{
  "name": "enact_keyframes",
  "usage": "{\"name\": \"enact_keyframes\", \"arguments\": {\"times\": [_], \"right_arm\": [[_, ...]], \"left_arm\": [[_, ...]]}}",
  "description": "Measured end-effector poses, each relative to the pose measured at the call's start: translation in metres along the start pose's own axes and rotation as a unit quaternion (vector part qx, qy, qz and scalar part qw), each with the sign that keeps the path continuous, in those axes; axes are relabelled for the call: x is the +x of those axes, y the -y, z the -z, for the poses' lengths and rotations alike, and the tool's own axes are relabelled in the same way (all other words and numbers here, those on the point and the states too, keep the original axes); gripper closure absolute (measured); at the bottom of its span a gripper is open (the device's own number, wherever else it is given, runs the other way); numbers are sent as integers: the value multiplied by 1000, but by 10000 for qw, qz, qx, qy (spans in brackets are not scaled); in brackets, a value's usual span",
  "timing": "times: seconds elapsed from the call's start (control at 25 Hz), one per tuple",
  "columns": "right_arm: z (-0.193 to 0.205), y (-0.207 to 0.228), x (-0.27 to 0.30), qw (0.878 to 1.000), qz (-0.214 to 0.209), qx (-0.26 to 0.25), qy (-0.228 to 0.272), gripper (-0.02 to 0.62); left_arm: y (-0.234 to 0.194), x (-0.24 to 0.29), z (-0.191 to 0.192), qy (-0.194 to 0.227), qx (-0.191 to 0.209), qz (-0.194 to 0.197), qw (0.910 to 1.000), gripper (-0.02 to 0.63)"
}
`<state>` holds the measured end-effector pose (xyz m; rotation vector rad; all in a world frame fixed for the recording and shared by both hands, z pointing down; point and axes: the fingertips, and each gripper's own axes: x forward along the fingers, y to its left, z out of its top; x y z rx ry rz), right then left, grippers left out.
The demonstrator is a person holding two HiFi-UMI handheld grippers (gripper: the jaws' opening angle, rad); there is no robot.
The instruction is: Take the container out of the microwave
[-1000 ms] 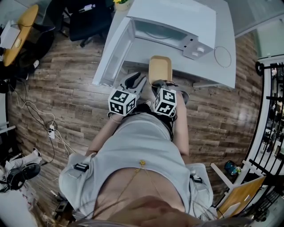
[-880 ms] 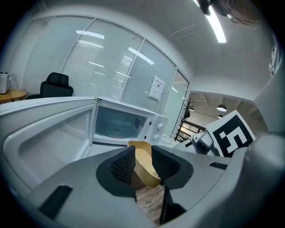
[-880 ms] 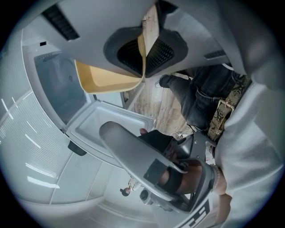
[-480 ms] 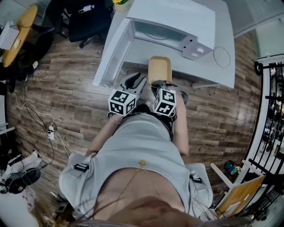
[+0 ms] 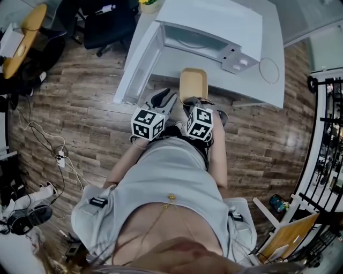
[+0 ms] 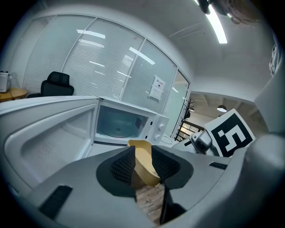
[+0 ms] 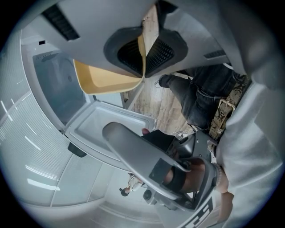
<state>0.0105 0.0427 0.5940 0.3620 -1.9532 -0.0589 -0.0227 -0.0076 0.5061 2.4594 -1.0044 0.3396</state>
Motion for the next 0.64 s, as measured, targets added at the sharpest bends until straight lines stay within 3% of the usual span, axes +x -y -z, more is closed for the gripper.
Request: {"name": "enact_keyframes", "arguments": {"times": [0.64], "right_arm": [[0, 3, -1, 9999, -21, -91, -85, 566]], "left_arm": [[-1, 1, -4, -7, 18, 20, 10000, 485]]}}
